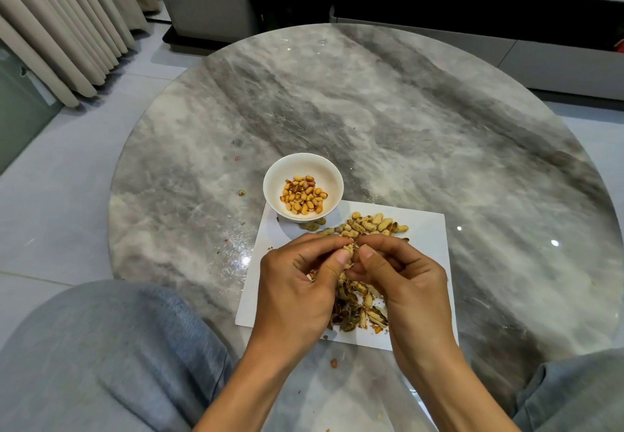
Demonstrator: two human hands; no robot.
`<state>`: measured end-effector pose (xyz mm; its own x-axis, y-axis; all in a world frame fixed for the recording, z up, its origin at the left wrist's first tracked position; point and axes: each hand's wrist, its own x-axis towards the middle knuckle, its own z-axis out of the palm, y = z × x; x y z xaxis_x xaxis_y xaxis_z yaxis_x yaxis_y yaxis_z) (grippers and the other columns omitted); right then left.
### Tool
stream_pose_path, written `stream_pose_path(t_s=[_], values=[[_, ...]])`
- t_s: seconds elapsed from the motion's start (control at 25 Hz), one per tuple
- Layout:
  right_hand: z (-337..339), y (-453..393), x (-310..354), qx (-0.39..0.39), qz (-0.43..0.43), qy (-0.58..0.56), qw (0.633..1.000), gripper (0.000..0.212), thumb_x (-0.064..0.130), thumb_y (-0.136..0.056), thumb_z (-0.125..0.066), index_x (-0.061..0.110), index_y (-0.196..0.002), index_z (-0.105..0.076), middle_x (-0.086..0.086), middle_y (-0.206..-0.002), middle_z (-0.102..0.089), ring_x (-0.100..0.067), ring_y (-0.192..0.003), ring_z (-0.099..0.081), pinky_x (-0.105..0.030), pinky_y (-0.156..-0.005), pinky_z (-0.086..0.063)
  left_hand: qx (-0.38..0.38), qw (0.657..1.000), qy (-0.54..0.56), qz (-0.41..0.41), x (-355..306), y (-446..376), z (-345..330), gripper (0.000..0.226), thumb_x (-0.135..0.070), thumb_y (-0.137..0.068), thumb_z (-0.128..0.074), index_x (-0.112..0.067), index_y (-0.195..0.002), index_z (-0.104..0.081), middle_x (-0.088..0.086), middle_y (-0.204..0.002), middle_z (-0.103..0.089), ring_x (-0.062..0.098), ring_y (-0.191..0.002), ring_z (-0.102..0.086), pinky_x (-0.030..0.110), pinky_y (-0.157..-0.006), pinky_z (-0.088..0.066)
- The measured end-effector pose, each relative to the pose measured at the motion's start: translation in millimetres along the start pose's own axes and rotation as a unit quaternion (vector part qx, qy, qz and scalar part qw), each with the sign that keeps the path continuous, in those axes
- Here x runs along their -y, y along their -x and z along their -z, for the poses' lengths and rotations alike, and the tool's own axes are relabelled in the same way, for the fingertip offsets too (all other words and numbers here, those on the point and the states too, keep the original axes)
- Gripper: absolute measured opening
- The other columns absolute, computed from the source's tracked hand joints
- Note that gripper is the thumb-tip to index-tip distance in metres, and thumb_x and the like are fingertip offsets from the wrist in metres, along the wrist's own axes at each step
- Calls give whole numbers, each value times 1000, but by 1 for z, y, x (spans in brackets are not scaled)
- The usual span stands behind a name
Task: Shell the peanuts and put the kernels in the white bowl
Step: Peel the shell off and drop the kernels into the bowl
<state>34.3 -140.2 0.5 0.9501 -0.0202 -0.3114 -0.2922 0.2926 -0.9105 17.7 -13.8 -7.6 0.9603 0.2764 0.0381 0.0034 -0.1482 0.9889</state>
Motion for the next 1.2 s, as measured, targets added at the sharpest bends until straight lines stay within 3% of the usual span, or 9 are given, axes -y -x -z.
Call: stream_pose_path(t_s=[0.12, 0.24, 0.36, 0.48, 0.56, 0.64, 0.72, 0.96, 1.2], values=[[-1, 0, -1, 21, -54, -12, 998, 16, -4, -90, -60, 4, -90, -75, -18, -76, -68, -22, -66, -66, -28, -63, -57, 4, 999, 38, 36, 1, -2, 2, 24, -2, -86, -73, -25, -93, -78, -7, -92, -77, 12, -90, -74, 31, -82, -58], [-2, -3, 1, 56, -156, -105, 980, 18, -1, -89, -50, -5, -97, -67, -20, -74, -60, -22, -59, -58, -32, -53, -55, 31, 995, 63, 66, -4, -2, 3, 28, 0, -84, -73, -26, -93, -78, -5, -89, -78, 13, -87, -74, 24, -78, -57], [1, -5, 1, 51, -192, -139, 970, 21, -2, -85, -41, 1, -84, -62, -10, -67, -49, -15, -52, -42, -27, -43, -40, 32, 993, 77, 79, -9, 0, 0, 26, 0, -80, -77, -24, -93, -78, -2, -83, -78, 14, -80, -75, 26, -77, -59], [3, -4, 3, 44, -127, -18, 991, 24, 8, -94, -48, 4, -81, -68, -4, -62, -44, -15, -52, -34, -28, -47, -31, 4, 988, 106, 110, -8, -2, 0, 17, -5, -77, -79, -20, -85, -80, 1, -82, -78, 17, -81, -75, 27, -75, -59], [3, -2, 8, 56, -31, 119, 991, 22, 18, -98, -58, 11, -82, -72, 7, -57, -54, -9, -51, -44, -22, -51, -36, -8, 979, 145, 144, -8, -4, 1, 14, -6, -76, -78, -19, -81, -79, 3, -82, -78, 15, -80, -75, 22, -70, -57], [2, -1, 12, 69, 47, 189, 978, 12, 21, -92, -67, 18, -84, -75, 5, -62, -64, -4, -57, -54, -15, -55, -43, -9, 972, 164, 167, -7, -4, 1, 14, -7, -75, -77, -20, -78, -80, 3, -83, -78, 13, -81, -74, 18, -69, -55], [2, -2, 12, 69, 66, 198, 976, 7, 22, -88, -71, 18, -84, -76, 1, -67, -68, -4, -62, -59, -14, -60, -47, -3, 967, 177, 183, -6, -3, -2, 10, -12, -72, -78, -21, -77, -81, 4, -85, -78, 13, -84, -74, 18, -72, -56], [0, -1, 15, 145, 27, 161, 976, 16, 13, -95, -59, 10, -91, -74, 18, -52, -60, 4, -52, -56, -8, -53, -41, -10, 961, 194, 199, -6, -4, -4, 13, -28, -64, -75, -29, -76, -80, 0, -86, -78, 11, -86, -73, 18, -73, -55], [1, -2, 15, 140, 52, 163, 975, 18, 6, -96, -58, 11, -93, -75, 17, -53, -61, 4, -52, -57, -8, -53, -42, 3, 951, 214, 225, -3, -4, -7, 17, -31, -66, -75, -23, -80, -81, 2, -89, -78, 10, -84, -71, 23, -75, -54]])
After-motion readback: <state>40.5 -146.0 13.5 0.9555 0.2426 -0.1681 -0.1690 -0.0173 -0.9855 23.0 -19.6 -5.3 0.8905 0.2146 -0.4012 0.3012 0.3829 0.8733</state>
